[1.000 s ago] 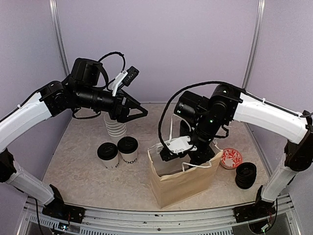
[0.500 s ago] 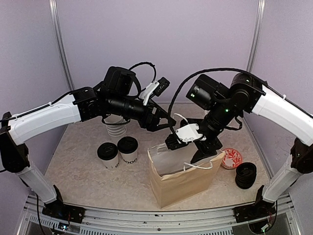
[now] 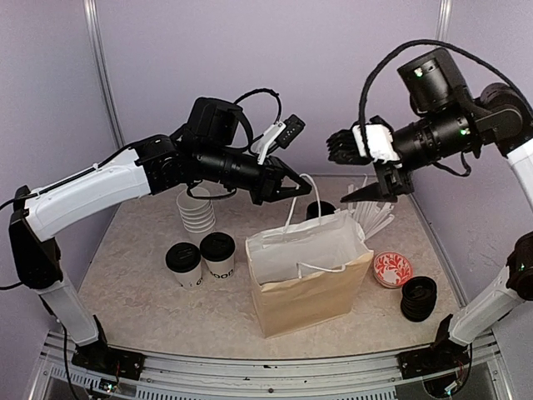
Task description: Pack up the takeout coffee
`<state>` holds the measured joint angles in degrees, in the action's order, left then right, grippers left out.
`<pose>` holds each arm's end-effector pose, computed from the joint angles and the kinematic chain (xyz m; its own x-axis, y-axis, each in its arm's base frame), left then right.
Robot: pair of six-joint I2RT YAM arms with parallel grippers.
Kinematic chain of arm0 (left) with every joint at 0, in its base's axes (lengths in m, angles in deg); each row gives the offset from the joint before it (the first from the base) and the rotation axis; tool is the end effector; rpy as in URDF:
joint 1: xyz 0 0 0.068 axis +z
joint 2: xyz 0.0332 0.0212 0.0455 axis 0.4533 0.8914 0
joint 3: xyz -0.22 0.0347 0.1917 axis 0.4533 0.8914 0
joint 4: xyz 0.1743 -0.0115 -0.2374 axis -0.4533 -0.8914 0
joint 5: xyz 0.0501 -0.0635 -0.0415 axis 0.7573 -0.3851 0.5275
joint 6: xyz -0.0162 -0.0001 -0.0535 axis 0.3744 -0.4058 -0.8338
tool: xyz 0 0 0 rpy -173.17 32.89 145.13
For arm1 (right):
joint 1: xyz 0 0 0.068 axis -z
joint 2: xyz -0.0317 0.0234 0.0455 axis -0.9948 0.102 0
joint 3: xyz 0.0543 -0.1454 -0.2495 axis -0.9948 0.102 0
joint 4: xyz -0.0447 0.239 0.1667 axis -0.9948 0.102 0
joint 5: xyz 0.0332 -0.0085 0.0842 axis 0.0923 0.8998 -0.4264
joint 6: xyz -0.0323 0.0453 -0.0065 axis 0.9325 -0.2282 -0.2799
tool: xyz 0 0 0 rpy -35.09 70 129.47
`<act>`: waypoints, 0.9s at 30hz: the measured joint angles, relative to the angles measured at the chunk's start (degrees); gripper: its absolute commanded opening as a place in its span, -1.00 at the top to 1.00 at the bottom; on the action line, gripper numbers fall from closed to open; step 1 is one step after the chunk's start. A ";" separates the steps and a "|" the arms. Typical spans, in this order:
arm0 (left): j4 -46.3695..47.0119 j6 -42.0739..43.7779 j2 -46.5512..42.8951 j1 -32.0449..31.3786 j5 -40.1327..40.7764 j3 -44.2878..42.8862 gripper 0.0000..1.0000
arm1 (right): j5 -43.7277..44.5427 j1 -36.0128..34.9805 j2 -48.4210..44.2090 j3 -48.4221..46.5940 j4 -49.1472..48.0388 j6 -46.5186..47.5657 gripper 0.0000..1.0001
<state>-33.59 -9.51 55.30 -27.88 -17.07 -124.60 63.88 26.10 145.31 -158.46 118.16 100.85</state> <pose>0.2360 -0.3666 0.4219 -0.2662 0.3046 -0.9145 0.9603 0.1663 -0.2242 0.1368 0.2296 0.5406 0.4531 -0.6862 -0.5691 -0.8462 -0.1303 -0.5167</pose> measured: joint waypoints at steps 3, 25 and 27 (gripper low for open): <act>-1.20 0.48 -1.62 -0.59 0.04 -0.02 1.00 | -0.13 7.41 -3.34 0.02 -2.95 0.70 -0.40; -1.79 -2.60 -1.92 -19.17 1.95 3.48 1.00 | -0.17 16.33 -9.09 14.56 -9.46 0.50 -0.41; -2.69 -2.58 -1.75 -19.69 3.37 3.17 1.00 | -0.17 16.33 -9.55 14.56 -9.51 0.42 -0.41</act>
<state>-36.28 -12.09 53.55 -47.57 -13.70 -121.43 63.70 42.43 135.76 -143.90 108.65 101.27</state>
